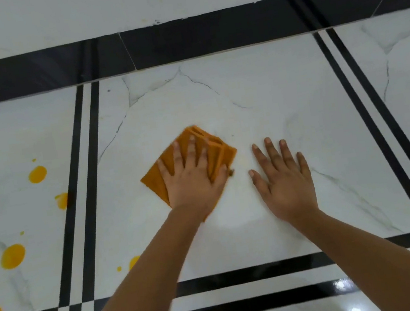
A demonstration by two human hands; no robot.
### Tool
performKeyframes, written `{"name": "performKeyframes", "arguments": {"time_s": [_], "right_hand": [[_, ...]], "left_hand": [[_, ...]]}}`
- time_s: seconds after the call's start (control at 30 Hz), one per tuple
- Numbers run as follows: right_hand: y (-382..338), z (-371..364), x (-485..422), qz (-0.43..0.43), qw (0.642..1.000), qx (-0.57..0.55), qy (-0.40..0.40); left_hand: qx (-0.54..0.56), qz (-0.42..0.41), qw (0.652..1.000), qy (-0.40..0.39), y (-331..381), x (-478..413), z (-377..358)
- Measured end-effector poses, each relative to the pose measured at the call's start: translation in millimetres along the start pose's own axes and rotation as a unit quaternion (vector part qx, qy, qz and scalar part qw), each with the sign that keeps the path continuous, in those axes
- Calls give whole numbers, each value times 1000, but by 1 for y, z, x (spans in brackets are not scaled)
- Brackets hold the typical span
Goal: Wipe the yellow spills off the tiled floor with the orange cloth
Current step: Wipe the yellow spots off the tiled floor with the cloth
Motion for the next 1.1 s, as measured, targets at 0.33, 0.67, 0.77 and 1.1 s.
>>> {"name": "performKeyframes", "arguments": {"time_s": [0.33,0.67,0.77,1.1], "right_hand": [[1,1,-1,3,999,-5,31],[1,-1,-2,9,999,-13,40],[2,-1,-1,11,999,-9,32],[1,0,-3,11,1000,-2,-17]], "left_hand": [[5,35,999,7,5,-24,2],[7,20,1000,15,14,-4,-3],[-5,-35,999,1,-4,3,-1],[19,45,999,2,-49,48,-2]]}}
Point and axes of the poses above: each hand's wrist, its own x-axis away from the middle knuckle, its own z-axis out of the back of the hand, y = z × x, the point moved 5 cm from there along -x, towards the middle knuckle, and after that the axes turned 2 degrees about -y, right-handed, at the moved point
